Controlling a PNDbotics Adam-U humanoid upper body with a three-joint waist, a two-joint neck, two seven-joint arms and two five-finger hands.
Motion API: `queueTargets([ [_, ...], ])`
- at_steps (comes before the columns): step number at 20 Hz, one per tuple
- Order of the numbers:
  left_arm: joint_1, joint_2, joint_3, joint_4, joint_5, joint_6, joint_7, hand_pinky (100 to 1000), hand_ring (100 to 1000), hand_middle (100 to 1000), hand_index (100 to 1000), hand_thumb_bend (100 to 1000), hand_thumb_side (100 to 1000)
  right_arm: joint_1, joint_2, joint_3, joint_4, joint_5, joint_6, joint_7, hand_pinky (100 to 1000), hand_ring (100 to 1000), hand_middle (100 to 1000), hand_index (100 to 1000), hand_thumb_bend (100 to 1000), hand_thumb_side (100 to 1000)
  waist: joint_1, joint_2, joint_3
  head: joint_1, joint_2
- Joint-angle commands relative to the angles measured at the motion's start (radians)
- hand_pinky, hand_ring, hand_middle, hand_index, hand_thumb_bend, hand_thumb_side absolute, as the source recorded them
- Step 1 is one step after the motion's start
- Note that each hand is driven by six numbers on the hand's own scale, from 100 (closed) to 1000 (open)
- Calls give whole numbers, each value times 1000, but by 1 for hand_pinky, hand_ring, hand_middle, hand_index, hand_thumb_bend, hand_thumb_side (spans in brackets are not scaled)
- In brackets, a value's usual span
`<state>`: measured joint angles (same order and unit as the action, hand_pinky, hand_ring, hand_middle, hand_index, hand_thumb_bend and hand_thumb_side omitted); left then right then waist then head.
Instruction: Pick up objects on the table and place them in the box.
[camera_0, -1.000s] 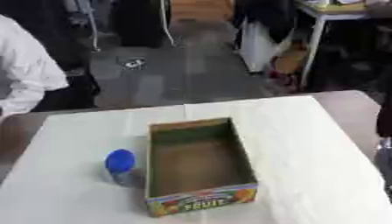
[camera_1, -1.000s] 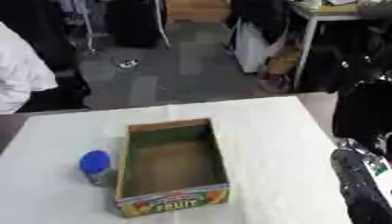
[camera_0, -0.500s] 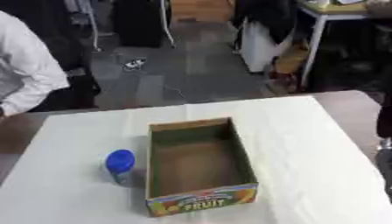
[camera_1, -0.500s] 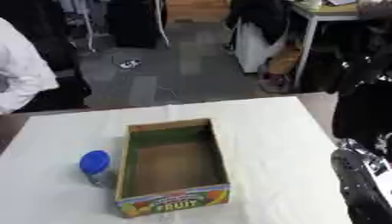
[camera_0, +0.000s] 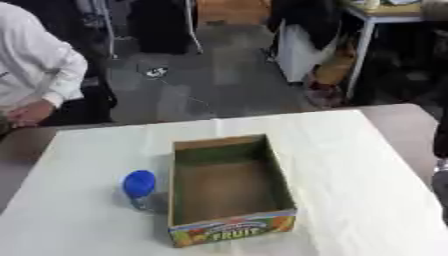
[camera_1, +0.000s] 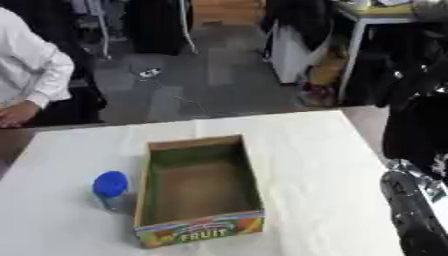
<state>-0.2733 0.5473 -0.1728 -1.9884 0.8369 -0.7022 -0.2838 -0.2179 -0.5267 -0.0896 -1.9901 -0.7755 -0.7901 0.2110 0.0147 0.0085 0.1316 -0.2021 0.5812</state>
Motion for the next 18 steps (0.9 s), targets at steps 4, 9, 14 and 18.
queueTargets([
  [4, -8, 17, 9, -12, -22, 8, 11, 718, 570, 830, 919, 279, 1000, -11, -14, -10, -10, 3, 0, 1, 303, 340, 435, 782, 100, 1000, -1, -5, 0, -2, -47],
  [9, -9, 18, 11, -12, -31, 11, 12, 724, 572, 834, 923, 285, 1000, -13, -14, -10, -10, 1, -2, -2, 301, 341, 434, 781, 100, 1000, -1, -7, -3, -5, -53],
  [14, -27, 60, 29, -12, -51, -5, 3, 735, 583, 831, 910, 308, 1000, -12, -13, -10, -10, 1, 1, -3, 302, 340, 434, 781, 100, 1000, -1, -9, -8, -3, -53],
  [18, -33, 174, 78, -12, -140, -51, 5, 739, 572, 827, 899, 323, 1000, -11, -15, -9, -10, 2, 4, -2, 302, 340, 434, 781, 100, 1000, 4, -12, -10, 9, -44],
])
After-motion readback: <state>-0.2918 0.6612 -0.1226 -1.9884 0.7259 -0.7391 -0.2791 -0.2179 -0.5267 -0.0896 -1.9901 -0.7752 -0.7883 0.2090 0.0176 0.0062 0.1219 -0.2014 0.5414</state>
